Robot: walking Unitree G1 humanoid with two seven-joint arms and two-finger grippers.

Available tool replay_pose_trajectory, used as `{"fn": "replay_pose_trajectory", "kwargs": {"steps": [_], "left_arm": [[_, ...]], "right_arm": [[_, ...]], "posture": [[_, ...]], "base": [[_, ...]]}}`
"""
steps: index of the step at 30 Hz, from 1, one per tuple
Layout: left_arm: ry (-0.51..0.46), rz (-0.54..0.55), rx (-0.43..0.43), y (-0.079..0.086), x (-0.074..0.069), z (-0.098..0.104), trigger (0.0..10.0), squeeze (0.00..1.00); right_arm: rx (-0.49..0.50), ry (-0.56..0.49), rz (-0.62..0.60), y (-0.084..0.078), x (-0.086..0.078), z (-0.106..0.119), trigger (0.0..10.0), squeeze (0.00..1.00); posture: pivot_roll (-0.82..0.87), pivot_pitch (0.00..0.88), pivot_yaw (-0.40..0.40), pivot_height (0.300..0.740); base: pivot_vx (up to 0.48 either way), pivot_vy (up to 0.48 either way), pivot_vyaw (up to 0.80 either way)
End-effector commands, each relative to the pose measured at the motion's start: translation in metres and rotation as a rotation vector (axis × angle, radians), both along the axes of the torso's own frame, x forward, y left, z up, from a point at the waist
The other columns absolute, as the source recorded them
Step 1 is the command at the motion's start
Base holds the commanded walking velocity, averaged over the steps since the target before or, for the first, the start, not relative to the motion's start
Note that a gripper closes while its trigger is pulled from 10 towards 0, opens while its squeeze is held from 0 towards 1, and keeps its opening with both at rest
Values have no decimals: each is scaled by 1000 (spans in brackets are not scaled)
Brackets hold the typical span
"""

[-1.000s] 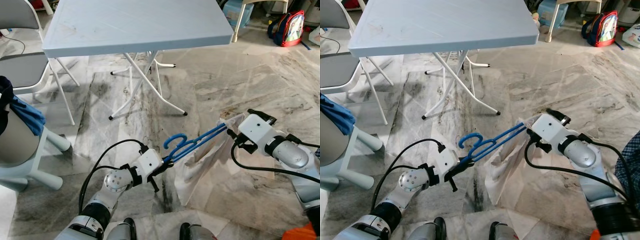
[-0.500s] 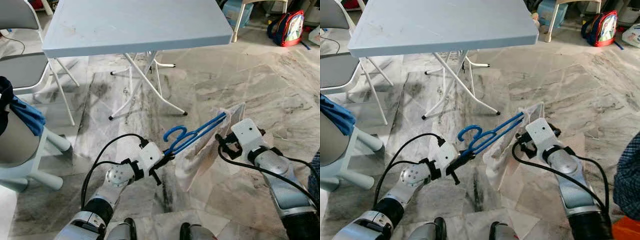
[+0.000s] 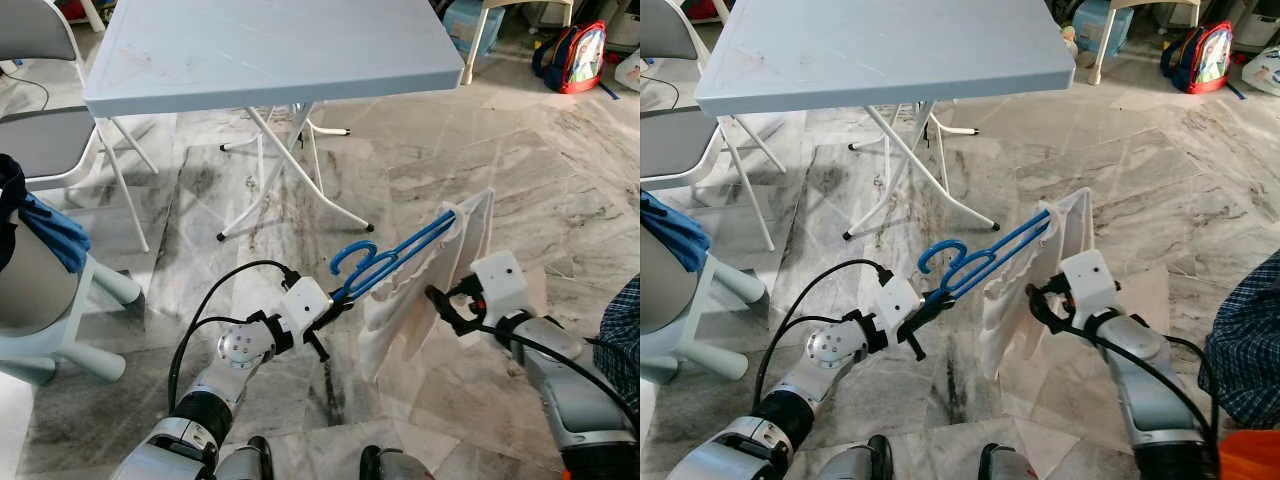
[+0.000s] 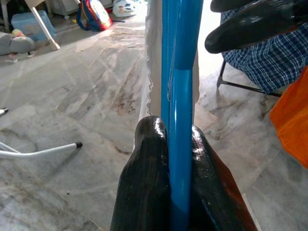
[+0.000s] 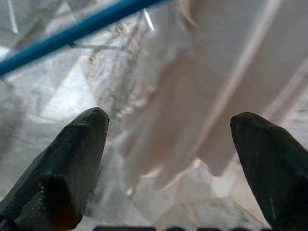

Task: Hang hanger

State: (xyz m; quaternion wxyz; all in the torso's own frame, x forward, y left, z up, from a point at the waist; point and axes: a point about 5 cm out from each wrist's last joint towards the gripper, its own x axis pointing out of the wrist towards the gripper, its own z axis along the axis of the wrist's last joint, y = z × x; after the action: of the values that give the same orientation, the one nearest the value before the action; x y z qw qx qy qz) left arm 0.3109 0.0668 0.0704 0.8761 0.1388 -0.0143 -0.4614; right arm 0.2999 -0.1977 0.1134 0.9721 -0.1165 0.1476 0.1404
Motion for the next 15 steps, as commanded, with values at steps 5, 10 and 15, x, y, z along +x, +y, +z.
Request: {"fn": "replay_pose_trajectory", "kwargs": {"steps": [5, 10, 15], "left_arm": [[-25, -23, -31, -5, -1, 5, 0, 0], [-28, -30, -40, -6, -1, 7, 0, 0], [-26, -40, -50, -8, -2, 7, 0, 0]], "right_arm": [[38, -49, -88, 6, 6, 2, 10000, 0], [57, -78, -202, 3, 16, 2, 10000, 0], [26, -119, -287, -1, 27, 3, 0, 0]], "posture": [[-71, 227, 21, 740], [-69, 224, 21, 740], [-70, 223, 18, 740]], "base": [[0, 0, 0], [0, 0, 0], [0, 0, 0]]}}
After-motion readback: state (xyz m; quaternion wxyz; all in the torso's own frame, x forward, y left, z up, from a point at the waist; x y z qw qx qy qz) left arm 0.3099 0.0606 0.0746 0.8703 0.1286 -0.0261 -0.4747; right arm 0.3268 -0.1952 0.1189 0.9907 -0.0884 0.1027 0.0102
